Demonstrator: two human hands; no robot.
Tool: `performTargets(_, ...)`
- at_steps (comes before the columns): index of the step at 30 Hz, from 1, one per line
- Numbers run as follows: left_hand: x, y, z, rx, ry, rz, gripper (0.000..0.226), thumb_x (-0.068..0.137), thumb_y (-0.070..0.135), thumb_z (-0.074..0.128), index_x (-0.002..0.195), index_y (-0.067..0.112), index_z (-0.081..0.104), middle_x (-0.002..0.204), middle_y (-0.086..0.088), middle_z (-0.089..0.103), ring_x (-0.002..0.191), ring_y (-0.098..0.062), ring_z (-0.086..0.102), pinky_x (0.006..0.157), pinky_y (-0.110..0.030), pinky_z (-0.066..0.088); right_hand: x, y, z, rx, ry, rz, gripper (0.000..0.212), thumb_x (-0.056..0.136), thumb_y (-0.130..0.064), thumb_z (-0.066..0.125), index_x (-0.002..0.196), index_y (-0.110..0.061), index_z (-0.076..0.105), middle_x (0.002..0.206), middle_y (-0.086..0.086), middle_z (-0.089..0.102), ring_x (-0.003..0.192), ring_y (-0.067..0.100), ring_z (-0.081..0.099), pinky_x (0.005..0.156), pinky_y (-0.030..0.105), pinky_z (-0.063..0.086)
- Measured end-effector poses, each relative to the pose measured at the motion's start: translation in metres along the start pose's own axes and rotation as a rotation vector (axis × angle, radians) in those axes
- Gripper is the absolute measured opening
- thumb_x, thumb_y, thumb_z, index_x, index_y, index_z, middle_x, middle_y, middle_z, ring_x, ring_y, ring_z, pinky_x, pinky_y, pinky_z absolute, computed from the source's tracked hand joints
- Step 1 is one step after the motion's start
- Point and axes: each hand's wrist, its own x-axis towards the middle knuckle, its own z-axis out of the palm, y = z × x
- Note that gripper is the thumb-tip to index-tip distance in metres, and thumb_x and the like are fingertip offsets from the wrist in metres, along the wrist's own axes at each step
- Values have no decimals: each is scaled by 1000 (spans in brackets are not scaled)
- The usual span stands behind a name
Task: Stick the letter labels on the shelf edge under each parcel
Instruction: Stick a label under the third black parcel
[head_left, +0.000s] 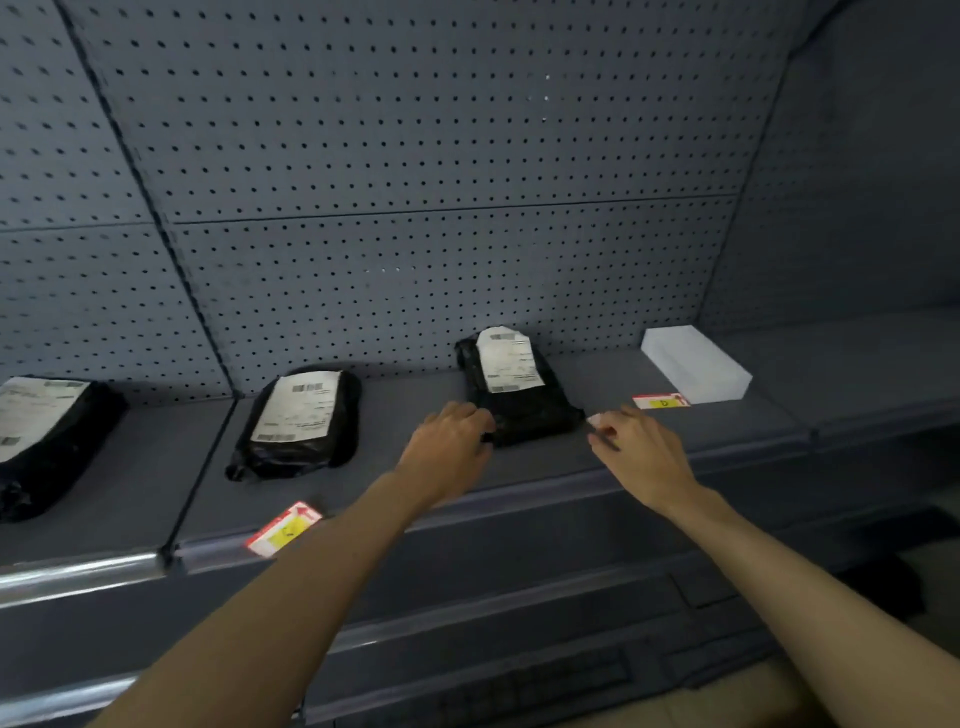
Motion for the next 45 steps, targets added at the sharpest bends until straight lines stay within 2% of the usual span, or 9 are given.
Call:
performTargets(9,121,111,78,-4,-80,12,24,91,28,56,110,13,58,110,-7,61,105,-26,52,84,-40,46,46,140,-12,62,-65,32,17,93,-25,57,97,-10,64,106,6,60,88,26,64,72,35,51)
performTargets(17,201,167,134,4,-172,-49,25,93,27,56,115,16,58,114,-8,63,106,-27,57,85,-41,50,88,201,-8,80,-135,-33,15,92,-19,57,103,-9,62,104,8,62,88,28,62,72,44,53)
performTargets(22,228,171,156,79,-268,-119,34,94,27,55,124,14,50,123,-15,59,113,-32,54,91,-46,48,103,214,4,45,-205,-133,11,93,-16,54,102,-9,56,102,12,63,86,31,62,70,43,51)
performTargets(27,234,165,166,80,-302,-166,36,94,29,55,126,14,48,125,-13,58,119,-31,48,96,-46,44,111,217,15,5,-246,-192,10,95,-16,51,102,-9,49,102,14,64,89,34,61,63,35,37)
performTargets(33,236,161,161,-24,-246,-171,42,86,21,67,125,15,52,122,-9,60,120,-26,46,98,-43,45,114,217,24,-11,-264,-234,21,97,-17,49,116,-8,49,110,13,63,91,32,63,67,37,44)
performTargets(37,228,158,151,-144,-225,-201,23,85,14,66,107,13,65,104,-6,68,104,-24,58,89,-41,52,115,207,24,21,-199,-279,22,95,-14,53,115,-7,47,119,12,54,86,32,62,65,39,46)
performTargets(40,215,154,140,-272,-221,-250,13,84,9,64,96,11,69,91,-4,69,91,-23,64,83,-37,54,115,196,19,34,-148,-288,13,94,-14,56,103,-7,53,112,11,48,70,28,55,58,38,43)
performTargets(42,204,149,128,-322,-201,-247,10,83,9,65,90,13,70,82,0,65,84,-21,63,78,-33,52,113,188,15,73,-135,-310,10,93,-16,58,98,-8,59,108,8,48,74,26,59,63,40,49)
performTargets(45,180,137,108,-368,-141,-237,8,82,9,65,86,13,71,77,1,62,74,-15,56,69,-27,46,107,172,11,232,-123,-302,7,91,-18,63,92,-11,65,93,0,54,76,17,58,63,29,42)
